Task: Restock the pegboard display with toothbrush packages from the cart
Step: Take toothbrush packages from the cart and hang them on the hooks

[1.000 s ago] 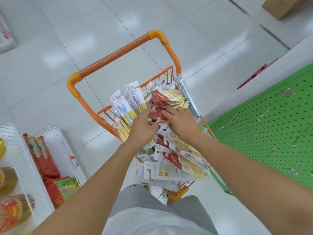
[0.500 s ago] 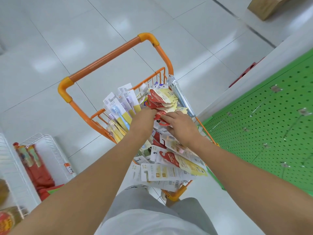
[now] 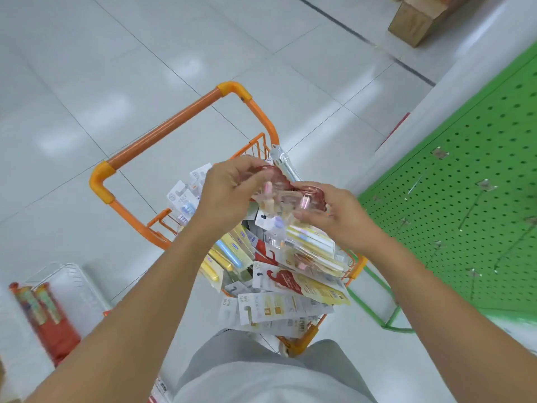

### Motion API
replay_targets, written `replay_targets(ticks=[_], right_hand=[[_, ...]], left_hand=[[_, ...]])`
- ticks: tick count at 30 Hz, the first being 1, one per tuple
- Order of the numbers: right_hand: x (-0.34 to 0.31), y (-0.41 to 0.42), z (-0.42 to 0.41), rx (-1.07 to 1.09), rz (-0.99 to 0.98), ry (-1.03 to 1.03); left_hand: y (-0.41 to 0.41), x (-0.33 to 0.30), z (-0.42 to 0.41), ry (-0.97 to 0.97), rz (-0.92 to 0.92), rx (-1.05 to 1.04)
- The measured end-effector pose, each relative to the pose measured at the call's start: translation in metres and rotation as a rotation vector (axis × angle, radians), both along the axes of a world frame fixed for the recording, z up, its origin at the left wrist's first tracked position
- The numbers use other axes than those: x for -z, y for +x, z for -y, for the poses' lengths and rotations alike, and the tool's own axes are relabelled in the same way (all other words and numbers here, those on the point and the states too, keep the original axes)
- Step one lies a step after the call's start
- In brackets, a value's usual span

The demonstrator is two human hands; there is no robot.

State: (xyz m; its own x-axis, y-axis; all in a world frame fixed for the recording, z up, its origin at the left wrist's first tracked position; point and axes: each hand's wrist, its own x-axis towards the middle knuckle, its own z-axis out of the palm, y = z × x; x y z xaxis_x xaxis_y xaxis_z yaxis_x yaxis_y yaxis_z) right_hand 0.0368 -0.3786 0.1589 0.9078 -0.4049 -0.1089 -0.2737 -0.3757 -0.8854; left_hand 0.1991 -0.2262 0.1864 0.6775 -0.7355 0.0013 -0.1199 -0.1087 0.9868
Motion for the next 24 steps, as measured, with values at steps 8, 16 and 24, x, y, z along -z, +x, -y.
replay_targets(ticks=[8,16,24], right_hand=[[-0.058,-0.02,0.009,0.291,0.245,0.352],[-0.09,-0.082,0.004,0.839,0.481,0.551],[-0.084,-0.173,0.009,1.156,0.426,0.396]], left_hand=[[-0.009,-0.056,0.049,-0.249,-0.405,-0.024],[-0.087,-0.031,0.089,0.0,-0.436,0.414],[-0.177,-0.047,0.136,0.011,-0.411,0.367]])
